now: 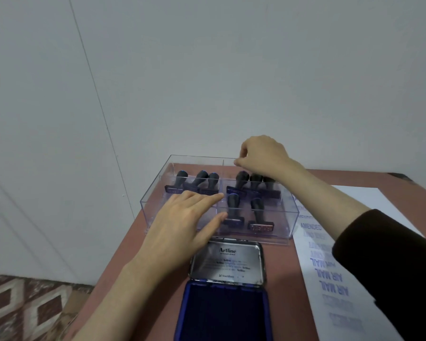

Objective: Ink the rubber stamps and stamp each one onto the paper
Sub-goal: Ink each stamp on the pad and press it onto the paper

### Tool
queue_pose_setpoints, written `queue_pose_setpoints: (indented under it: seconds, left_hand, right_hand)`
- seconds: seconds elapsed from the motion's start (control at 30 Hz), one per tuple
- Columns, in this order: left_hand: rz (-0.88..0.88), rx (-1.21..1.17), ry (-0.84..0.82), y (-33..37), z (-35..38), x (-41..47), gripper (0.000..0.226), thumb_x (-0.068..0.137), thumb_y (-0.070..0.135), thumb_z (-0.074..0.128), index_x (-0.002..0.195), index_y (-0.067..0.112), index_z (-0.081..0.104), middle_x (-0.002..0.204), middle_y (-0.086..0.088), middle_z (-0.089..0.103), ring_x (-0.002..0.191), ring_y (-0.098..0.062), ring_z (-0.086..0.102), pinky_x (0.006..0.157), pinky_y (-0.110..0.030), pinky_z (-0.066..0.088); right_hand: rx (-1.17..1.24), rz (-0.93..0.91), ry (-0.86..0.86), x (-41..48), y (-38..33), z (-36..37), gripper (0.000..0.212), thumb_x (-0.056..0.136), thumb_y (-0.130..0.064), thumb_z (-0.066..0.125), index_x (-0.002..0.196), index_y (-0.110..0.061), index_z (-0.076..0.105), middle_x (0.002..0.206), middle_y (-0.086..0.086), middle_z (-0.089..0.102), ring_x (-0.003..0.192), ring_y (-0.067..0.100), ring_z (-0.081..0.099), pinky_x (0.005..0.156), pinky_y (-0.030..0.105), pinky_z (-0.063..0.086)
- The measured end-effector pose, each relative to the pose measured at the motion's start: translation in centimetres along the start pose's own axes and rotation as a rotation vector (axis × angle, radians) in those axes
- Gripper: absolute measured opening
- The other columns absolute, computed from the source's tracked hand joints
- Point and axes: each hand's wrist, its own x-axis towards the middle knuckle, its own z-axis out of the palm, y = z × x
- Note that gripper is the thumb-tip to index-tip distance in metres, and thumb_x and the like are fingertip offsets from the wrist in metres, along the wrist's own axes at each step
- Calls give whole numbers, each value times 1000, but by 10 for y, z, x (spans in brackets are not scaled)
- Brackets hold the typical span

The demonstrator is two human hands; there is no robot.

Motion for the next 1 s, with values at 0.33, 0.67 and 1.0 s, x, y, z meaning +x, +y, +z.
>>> queue_pose_setpoints:
  seconds: [0.33,0.67,1.0]
  left_hand:
    - [-4,7,19,0,1,0,43,89,48,41,114,22,65,92,9,70,83,-7,59,74,-19,39]
    - [-9,-13,2,1,0,-1,43,88,47,42,114,20,65,93,8,70,85,-9,61,74,-20,41]
    - [-2,3,-8,2,-2,-1,44,89,46,42,113,18,66,93,7,71,85,-12,63,73,-23,43]
  right_hand:
    - [-258,20,-144,-10,-10,4,42,78,-53,66,81,-15,47,99,7,61,104,27,53,75,32,35]
    - [91,48,-95,-12,-9,9,36,74,-41,74,94,-13,63,91,2,65,93,24,56,84,36,38]
    - [717,256,21,-13,6,8,27,73,-31,77,95,-17,67,82,0,67,67,18,63,67,31,50]
